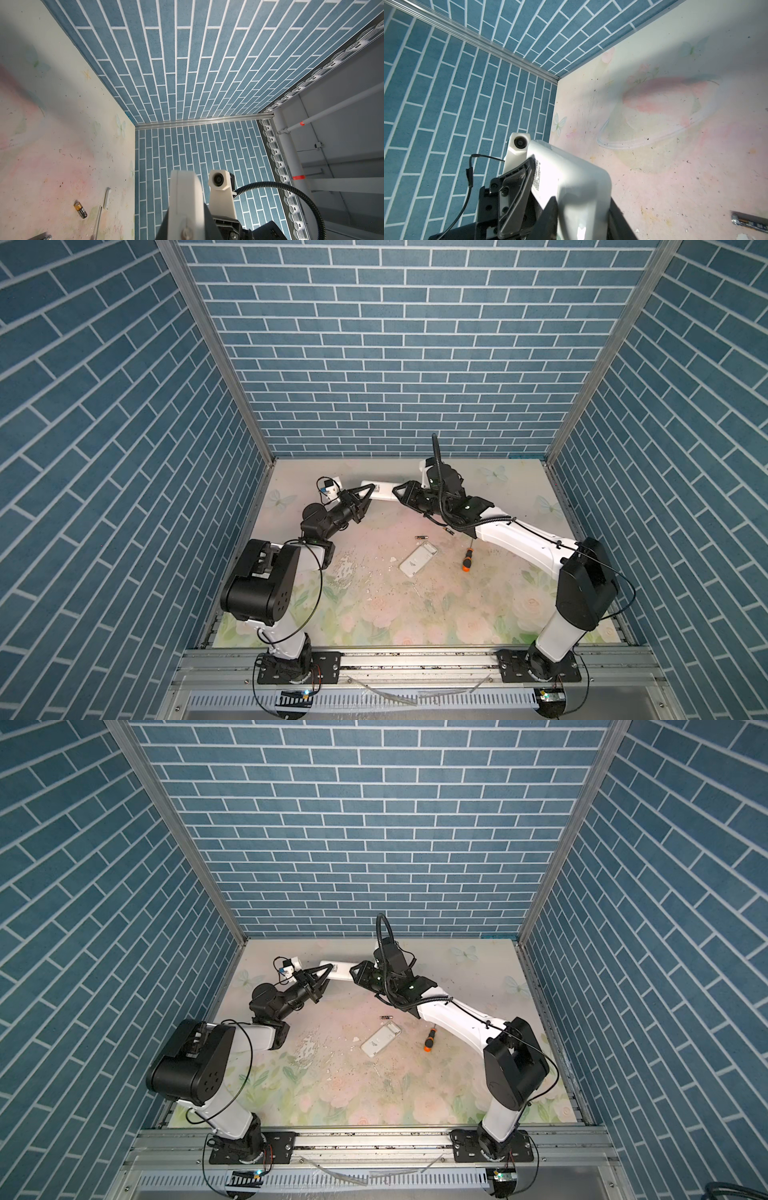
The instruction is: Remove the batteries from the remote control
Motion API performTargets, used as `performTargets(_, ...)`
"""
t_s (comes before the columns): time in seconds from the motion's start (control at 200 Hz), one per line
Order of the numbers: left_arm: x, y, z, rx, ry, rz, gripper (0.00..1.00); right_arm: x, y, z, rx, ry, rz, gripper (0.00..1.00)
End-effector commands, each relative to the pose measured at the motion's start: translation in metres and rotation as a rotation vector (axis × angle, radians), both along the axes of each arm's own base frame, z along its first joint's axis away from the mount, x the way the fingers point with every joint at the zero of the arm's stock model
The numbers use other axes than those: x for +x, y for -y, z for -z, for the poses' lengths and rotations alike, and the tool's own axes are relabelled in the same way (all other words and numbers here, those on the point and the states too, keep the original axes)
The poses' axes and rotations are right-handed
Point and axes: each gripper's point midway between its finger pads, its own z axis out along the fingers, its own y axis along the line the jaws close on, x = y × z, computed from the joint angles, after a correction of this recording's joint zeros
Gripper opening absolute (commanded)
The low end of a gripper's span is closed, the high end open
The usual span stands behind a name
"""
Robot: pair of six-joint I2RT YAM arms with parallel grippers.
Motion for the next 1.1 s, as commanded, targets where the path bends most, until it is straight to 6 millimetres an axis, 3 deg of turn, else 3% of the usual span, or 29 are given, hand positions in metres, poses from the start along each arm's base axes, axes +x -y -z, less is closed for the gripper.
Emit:
performTargets(0.0, -0.010, 0.002, -0.034, -0.026, 0.107, 0.021, 0.00, -0.005, 0.006, 0.018, -0.053, -0.019, 0.003, 0.36)
performTargets(0.375, -0.014, 0.001, -0.041, -0.039, 0.115, 0.019, 0.00, -0.007, 0.016, 0.019, -0.059, -0.019, 0.019, 0.42)
performTargets(0.695, -0.016, 0.000, -0.045, -0.045, 0.120, 0.018, 0.00, -0.008, 0.021, 0.021, -0.060, -0.019, 0.029, 0.40)
performTargets(0.905, -0.017, 0.000, -0.043, -0.043, 0.115, 0.021, 0.00, -0.006, 0.012, 0.015, -0.036, -0.011, 0.002, 0.48)
performTargets(1.095, -0.018, 0.000, -0.044, -0.043, 0.117, 0.020, 0.00, -0.004, 0.006, 0.021, -0.032, -0.028, -0.011, 0.48)
